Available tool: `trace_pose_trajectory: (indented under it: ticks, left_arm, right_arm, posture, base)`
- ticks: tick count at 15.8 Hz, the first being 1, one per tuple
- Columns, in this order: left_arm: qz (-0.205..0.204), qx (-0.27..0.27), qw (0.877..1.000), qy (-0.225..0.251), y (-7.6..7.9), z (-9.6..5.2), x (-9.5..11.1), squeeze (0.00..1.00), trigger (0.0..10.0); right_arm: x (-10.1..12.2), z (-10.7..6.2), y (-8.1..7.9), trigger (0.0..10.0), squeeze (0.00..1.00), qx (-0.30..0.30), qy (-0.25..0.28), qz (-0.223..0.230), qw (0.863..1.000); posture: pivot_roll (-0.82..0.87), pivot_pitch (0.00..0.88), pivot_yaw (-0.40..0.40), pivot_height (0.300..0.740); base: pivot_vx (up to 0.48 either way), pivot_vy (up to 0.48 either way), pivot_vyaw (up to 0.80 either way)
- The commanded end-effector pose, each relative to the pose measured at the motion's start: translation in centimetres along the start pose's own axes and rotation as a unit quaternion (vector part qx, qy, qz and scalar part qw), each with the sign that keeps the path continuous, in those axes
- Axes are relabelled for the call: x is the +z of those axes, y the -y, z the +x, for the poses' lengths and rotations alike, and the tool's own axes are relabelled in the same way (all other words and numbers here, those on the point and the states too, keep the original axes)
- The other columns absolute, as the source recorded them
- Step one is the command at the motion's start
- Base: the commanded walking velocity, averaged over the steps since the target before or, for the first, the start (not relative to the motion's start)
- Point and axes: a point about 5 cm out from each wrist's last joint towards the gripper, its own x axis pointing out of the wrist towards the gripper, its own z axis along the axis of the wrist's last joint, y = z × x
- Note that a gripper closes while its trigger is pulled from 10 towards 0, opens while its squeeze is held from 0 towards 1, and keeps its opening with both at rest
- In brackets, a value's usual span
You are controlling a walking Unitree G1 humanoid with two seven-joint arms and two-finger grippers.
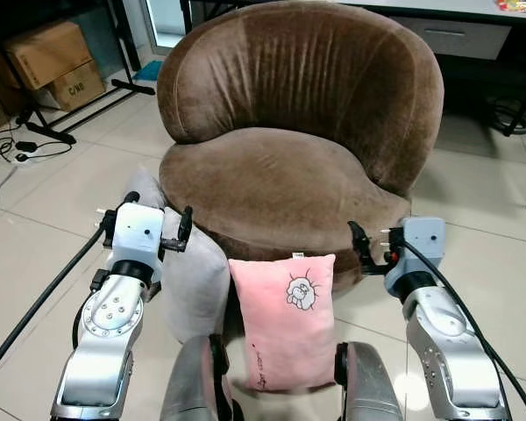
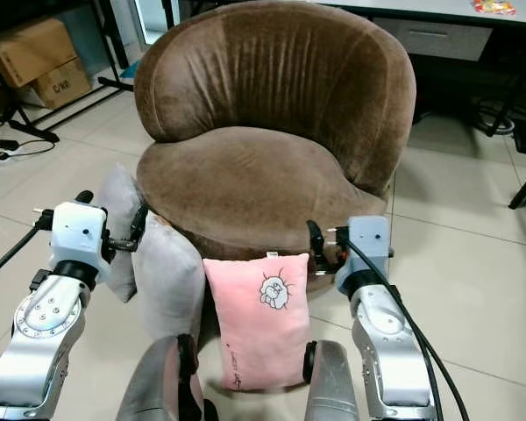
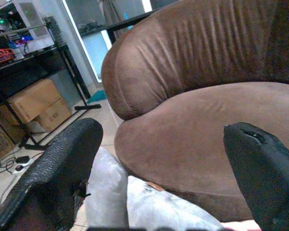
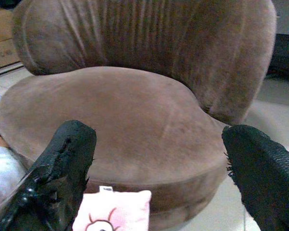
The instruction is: Move the pillow to the sofa from floor
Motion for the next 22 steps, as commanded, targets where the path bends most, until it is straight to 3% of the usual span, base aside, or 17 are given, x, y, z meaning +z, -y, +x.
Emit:
trace_pose_trajectory:
  ticks: [1,3,11,22]
  left_arm:
    - [0.0,0.002,1.0,-0.001,-0.07,0.12,-0.06,0.0,10.0]
    - [0.0,0.003,1.0,0.0,-0.04,0.15,-0.04,0.0,10.0]
    - [0.0,0.002,1.0,-0.002,0.0,0.21,-0.13,0.0,10.0]
    - [-0.011,-0.005,1.0,-0.001,0.18,0.15,-0.16,0.0,10.0]
  right_arm:
    - [-0.35,0.06,0.15,10.0,0.0,-0.004,-0.011,0.008,1.0]
    - [-0.27,0.23,0.11,10.0,0.0,-0.006,-0.011,-0.002,1.0]
    - [0.46,0.34,0.18,10.0,0.0,-0.008,0.009,0.0,1.0]
    - [0.2,0.33,0.58,10.0,0.0,-0.023,0.0,-0.011,1.0]
  posture:
    - [-0.15,0.0,0.068,0.532]
    - [-0.14,0.0,0.067,0.517]
    - [-0.15,0.0,0.07,0.517]
    - [-0.15,0.0,0.071,0.517]
  base:
    - [0.0,0.0,0.0]
    - [0.0,0.0,0.0]
    - [0.0,0.0,0.0]
    - [0.0,0.0,0.0]
